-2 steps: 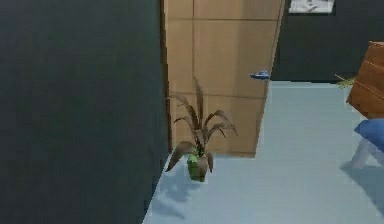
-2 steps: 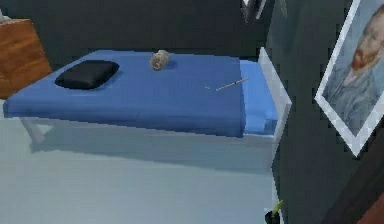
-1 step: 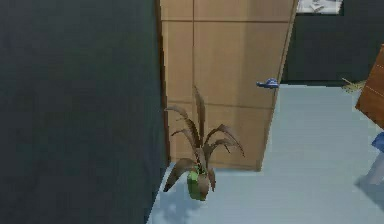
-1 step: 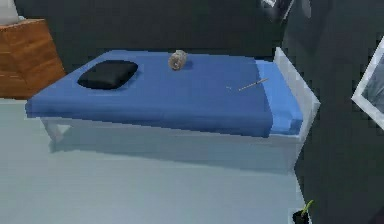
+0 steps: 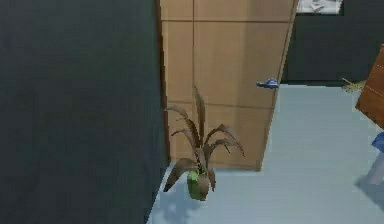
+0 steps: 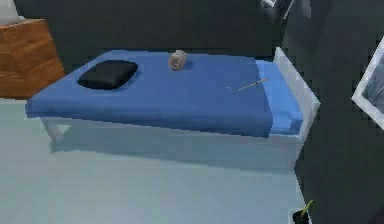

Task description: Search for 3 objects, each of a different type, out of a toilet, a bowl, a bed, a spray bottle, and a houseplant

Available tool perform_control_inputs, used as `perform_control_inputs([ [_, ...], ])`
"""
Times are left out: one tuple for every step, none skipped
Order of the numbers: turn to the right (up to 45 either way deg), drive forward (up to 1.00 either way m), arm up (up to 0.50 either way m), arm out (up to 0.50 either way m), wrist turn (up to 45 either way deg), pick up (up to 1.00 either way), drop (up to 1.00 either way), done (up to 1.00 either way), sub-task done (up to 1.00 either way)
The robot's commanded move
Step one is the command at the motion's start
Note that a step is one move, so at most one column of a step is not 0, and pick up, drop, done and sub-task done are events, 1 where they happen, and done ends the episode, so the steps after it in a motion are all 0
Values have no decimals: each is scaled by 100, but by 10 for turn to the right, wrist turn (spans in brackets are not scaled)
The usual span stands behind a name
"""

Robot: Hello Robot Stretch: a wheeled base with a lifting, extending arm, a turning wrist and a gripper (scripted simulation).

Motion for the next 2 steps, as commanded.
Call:
perform_control_inputs([
  [420, 0, 0, 0, 0, 0, 0, 0, 0],
  [0, 100, 0, 0, 0, 0, 0, 0, 0],
])
